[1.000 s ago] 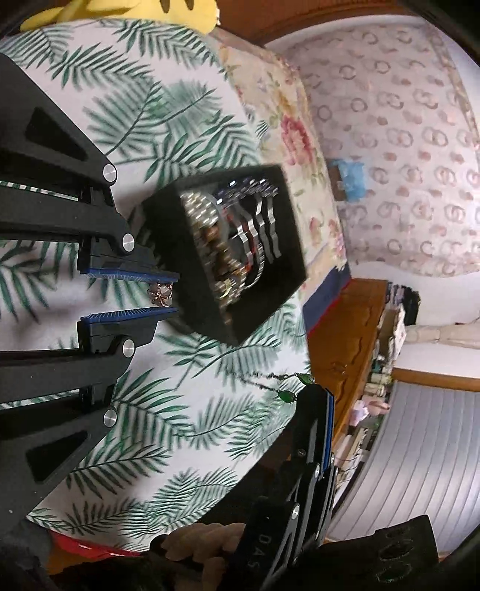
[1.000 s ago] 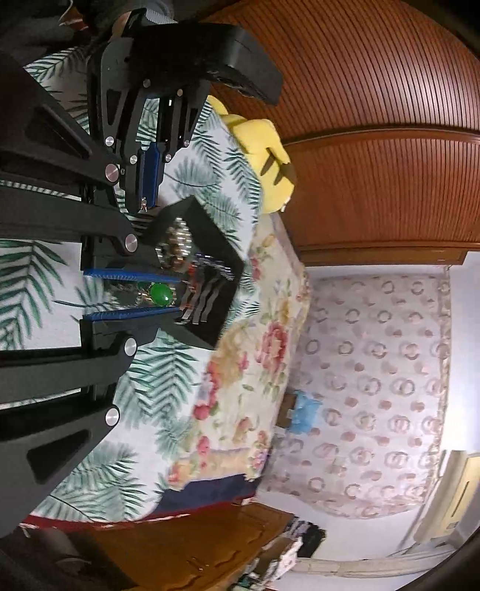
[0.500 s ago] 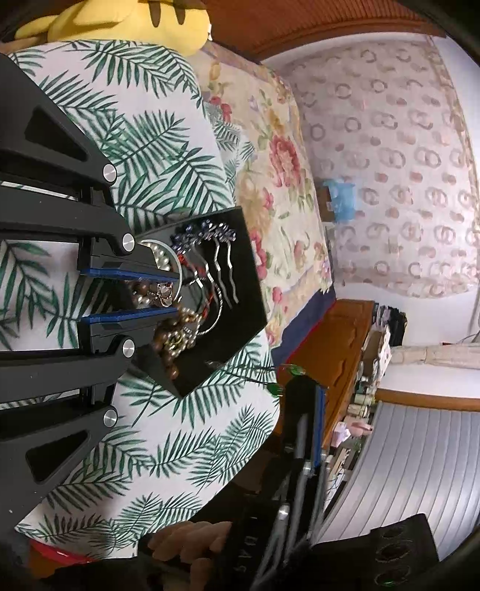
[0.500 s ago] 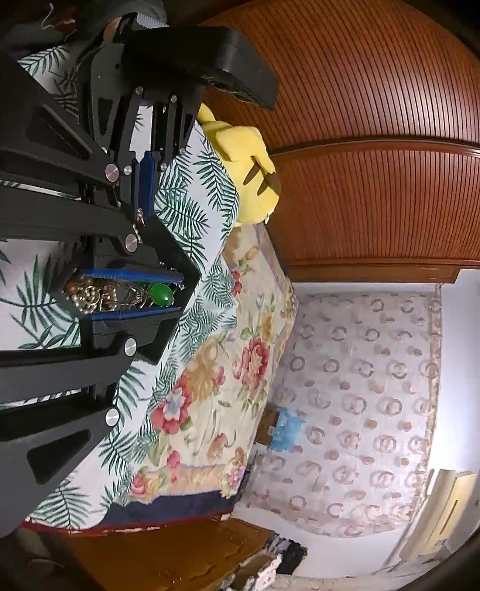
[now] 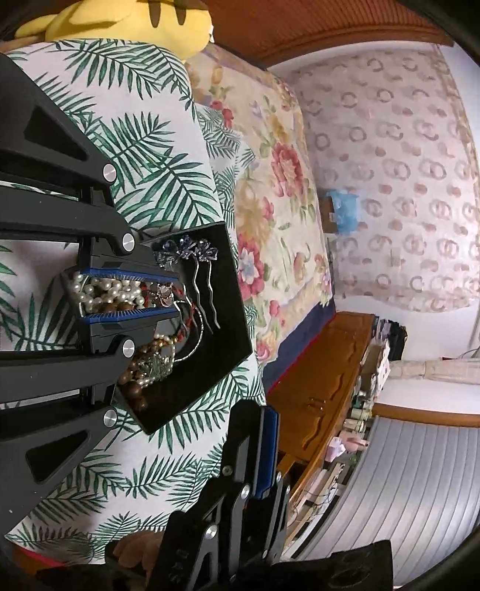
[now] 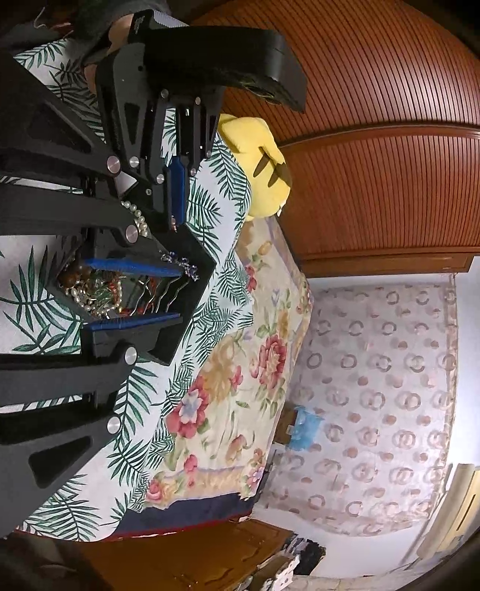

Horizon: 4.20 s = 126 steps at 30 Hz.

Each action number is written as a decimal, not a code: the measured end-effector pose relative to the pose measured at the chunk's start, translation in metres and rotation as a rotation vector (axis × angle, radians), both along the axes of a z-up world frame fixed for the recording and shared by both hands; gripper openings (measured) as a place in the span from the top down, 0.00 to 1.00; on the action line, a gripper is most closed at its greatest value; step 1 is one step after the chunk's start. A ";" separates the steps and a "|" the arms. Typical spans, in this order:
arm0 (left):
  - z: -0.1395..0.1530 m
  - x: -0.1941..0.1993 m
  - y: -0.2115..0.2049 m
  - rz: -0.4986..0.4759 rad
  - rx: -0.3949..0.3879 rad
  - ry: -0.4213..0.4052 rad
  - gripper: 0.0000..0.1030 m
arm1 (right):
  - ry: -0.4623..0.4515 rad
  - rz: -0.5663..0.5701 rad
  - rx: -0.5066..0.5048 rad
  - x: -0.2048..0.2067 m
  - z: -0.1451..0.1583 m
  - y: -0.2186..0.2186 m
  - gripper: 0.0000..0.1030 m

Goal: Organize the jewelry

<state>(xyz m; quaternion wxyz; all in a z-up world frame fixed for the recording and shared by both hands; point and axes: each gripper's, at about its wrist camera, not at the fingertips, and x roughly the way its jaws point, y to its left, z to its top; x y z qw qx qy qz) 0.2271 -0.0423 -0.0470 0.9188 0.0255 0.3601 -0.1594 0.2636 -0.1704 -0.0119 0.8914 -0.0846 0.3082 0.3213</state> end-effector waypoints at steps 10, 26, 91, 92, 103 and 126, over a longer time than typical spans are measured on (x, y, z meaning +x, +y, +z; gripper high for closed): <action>-0.002 0.012 0.003 0.045 -0.009 0.008 0.77 | -0.004 -0.045 0.018 -0.011 -0.002 -0.017 0.78; 0.022 -0.040 0.016 0.160 0.016 -0.070 0.08 | -0.025 -0.200 0.073 -0.052 -0.007 -0.049 0.28; 0.074 -0.163 0.028 0.271 0.015 -0.247 0.08 | -0.193 -0.358 0.152 -0.159 0.035 -0.062 0.03; 0.074 -0.163 0.028 0.270 0.015 -0.247 0.08 | -0.193 -0.359 0.153 -0.159 0.035 -0.062 0.03; 0.074 -0.164 0.028 0.271 0.016 -0.248 0.08 | -0.192 -0.362 0.150 -0.159 0.030 -0.058 0.03; 0.075 -0.165 0.027 0.269 0.014 -0.248 0.08 | -0.185 -0.359 0.153 -0.157 0.026 -0.056 0.03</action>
